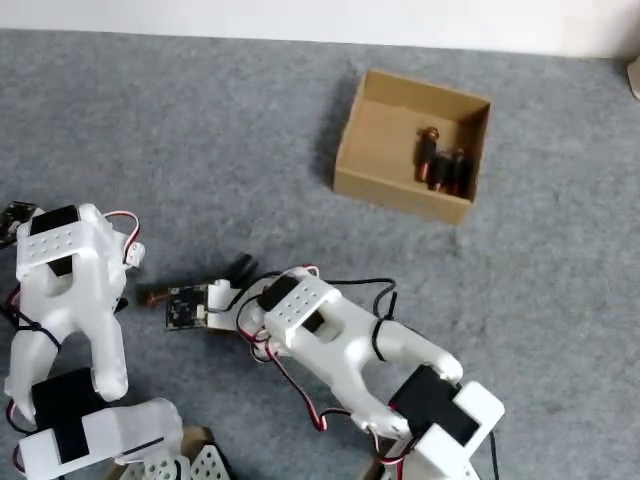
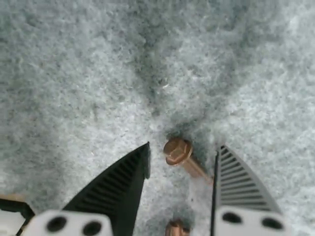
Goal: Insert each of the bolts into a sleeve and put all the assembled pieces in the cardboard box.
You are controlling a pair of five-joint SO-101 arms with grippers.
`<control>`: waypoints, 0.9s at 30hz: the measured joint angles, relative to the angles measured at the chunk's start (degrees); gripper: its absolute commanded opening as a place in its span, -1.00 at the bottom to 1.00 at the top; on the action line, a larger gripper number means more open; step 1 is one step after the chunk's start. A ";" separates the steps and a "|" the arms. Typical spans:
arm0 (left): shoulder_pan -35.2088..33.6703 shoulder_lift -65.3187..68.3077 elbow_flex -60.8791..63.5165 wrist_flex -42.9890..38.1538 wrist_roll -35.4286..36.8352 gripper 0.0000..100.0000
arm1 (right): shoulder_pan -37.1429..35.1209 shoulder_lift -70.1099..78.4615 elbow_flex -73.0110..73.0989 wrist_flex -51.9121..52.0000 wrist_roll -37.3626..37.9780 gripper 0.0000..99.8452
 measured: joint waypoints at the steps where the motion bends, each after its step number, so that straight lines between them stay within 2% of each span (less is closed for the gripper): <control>1: -0.18 0.00 0.00 0.00 0.00 -0.59 | -0.62 0.09 -0.09 0.00 0.00 -0.59; 12: -5.10 0.00 0.00 0.00 0.00 -0.59 | -1.85 0.18 -0.44 0.00 -2.46 -0.59; 27: -8.18 0.00 -0.53 0.35 0.00 -0.59 | -3.16 0.35 -1.41 0.00 -4.40 -0.59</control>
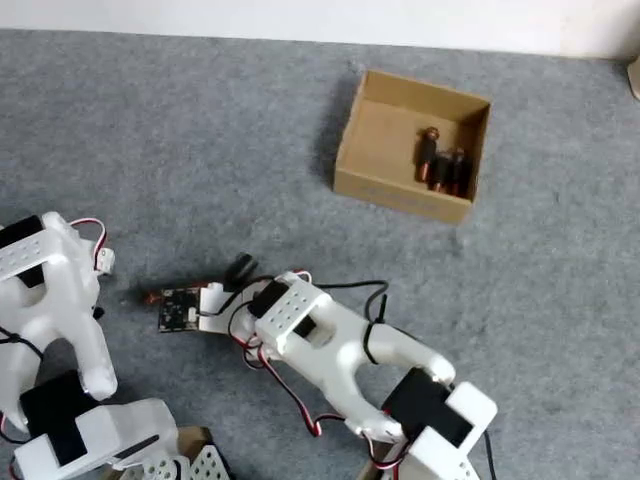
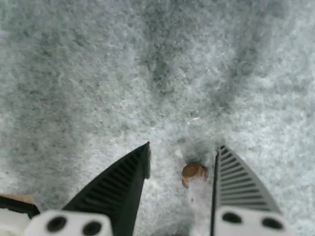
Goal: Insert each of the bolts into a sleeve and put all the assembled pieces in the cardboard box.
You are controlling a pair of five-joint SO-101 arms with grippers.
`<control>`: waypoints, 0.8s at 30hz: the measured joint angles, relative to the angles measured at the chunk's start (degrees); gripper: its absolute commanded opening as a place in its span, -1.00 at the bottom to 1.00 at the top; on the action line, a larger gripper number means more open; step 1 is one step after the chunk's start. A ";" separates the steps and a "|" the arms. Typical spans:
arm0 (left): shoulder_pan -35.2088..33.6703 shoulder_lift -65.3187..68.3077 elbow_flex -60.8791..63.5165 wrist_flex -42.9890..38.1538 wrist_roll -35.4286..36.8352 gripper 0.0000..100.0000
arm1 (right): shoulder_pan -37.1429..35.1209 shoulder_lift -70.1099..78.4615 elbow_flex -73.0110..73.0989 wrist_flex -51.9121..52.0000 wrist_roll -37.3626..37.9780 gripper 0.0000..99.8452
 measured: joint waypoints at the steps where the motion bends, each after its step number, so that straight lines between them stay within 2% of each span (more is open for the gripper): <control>1: 0.00 0.00 0.00 0.00 0.00 -0.59 | -0.44 0.00 -0.09 0.00 -0.62 -0.60; 5: 0.00 0.00 0.00 0.09 0.00 -0.59 | -1.23 0.26 -0.26 0.00 -1.32 -0.65; 9: 0.00 0.00 0.00 0.09 0.00 -0.59 | -1.23 0.35 -0.44 0.00 -1.58 -1.00; 24: -0.09 0.00 0.00 0.09 0.00 -0.59 | 2.29 0.09 -0.53 -2.46 -2.20 -0.99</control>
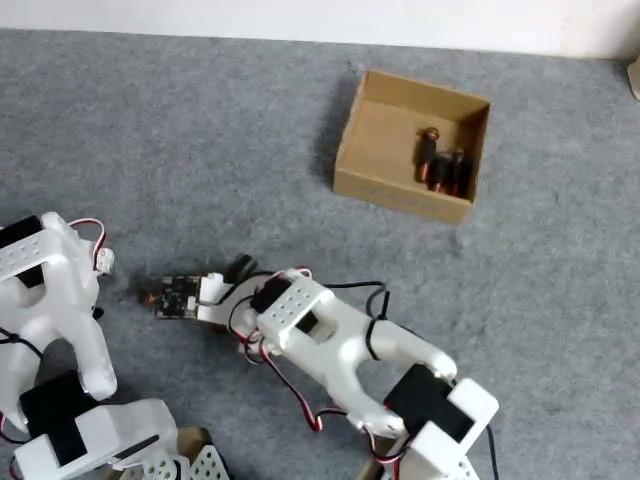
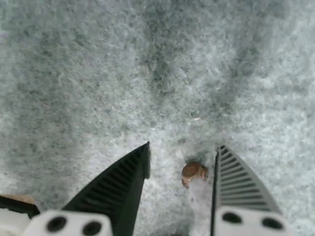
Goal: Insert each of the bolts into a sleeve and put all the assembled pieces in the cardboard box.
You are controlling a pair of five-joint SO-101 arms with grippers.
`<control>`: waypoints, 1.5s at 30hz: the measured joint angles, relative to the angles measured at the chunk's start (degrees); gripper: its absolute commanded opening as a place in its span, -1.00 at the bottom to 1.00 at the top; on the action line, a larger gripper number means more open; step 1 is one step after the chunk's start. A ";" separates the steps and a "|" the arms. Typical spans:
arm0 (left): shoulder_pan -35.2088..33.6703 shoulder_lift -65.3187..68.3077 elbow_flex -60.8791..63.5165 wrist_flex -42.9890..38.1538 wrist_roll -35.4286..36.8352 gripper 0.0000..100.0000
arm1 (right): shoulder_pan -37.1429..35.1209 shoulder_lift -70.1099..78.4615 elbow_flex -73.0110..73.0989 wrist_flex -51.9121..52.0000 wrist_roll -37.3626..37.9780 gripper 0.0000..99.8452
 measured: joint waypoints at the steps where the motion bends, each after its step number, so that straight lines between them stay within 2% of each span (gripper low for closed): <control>1: 0.09 0.00 0.00 0.00 0.00 -0.59 | 0.26 -1.41 0.00 0.62 -0.09 -0.99; 6: 2.29 0.00 0.00 0.00 0.00 -0.59 | 4.22 -10.37 1.41 2.02 -3.87 -0.99; 14: 4.92 0.00 0.00 0.00 0.00 -0.59 | 14.77 -31.30 8.53 2.46 -4.92 -0.99; 18: 7.65 0.00 0.00 0.00 0.00 -0.59 | 19.34 -39.38 10.99 6.95 -6.86 -0.99; 24: 13.98 0.00 0.00 0.00 4.75 -0.59 | 25.93 -48.44 17.41 10.46 -7.38 -0.99; 33: 17.49 0.35 0.70 -0.26 8.44 -0.59 | 27.34 -56.97 27.08 10.55 -7.38 -0.99; 39: 18.46 8.53 5.01 -9.76 8.88 -0.59 | 27.78 -59.34 30.33 10.55 -7.38 -0.99; 45: 18.64 13.71 2.90 -11.43 13.89 -0.59 | 27.78 -59.43 31.03 10.55 -7.38 -0.99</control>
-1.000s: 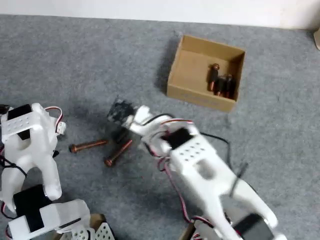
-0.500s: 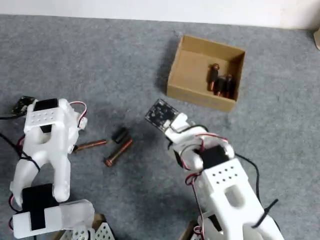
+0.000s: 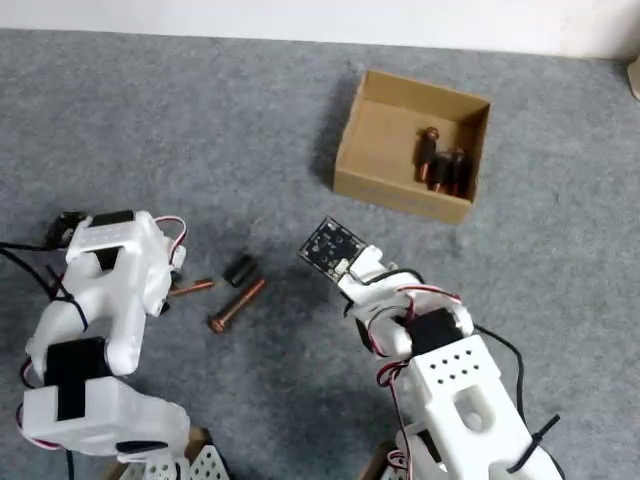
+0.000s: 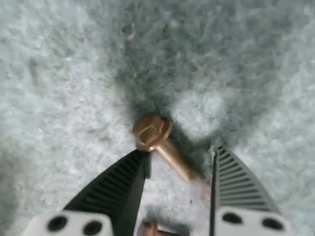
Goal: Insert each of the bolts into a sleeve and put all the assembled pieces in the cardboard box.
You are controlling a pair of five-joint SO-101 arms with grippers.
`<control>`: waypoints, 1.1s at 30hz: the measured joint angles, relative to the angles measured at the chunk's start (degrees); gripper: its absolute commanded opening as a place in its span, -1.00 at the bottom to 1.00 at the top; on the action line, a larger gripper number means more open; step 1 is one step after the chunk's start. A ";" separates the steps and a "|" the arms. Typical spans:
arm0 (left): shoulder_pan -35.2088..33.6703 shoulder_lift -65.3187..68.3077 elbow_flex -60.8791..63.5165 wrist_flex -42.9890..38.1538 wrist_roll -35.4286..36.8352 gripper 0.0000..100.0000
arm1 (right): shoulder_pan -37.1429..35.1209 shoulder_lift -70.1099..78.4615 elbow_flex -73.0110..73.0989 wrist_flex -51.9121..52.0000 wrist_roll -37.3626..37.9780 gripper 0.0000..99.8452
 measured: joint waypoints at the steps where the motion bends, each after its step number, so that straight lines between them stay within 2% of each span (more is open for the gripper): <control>1: 0.00 1.05 -0.18 -0.97 0.79 -0.59 | 0.00 0.00 0.00 0.00 0.00 -0.99; 9: 0.18 4.84 -1.05 -3.43 3.25 -0.61 | 0.00 0.00 3.25 -1.49 0.00 -0.99; 11: 0.18 4.92 -1.05 -3.52 3.25 -0.72 | 0.00 -0.09 5.27 -4.04 0.00 -0.99; 14: 0.18 4.92 -2.11 -3.69 3.25 -1.00 | 0.00 -0.09 6.68 -5.71 0.00 -0.99; 16: 0.26 4.92 -3.08 -4.13 3.25 -0.95 | 0.00 -0.09 7.03 -6.07 0.00 -0.99; 21: 0.53 5.10 -4.04 -3.43 3.34 -0.99 | 0.00 -0.09 7.03 -6.15 0.00 -0.99; 24: 0.70 5.80 -7.65 2.02 3.25 -0.99 | 0.00 -0.09 7.03 -6.15 0.00 -0.99; 28: 2.81 6.59 -13.71 15.38 1.41 -0.99 | 0.00 -0.09 7.03 -6.15 0.00 -0.99; 33: 4.66 7.03 -24.26 29.19 -13.63 -0.99 | 0.00 -0.09 7.03 -6.15 0.00 -0.99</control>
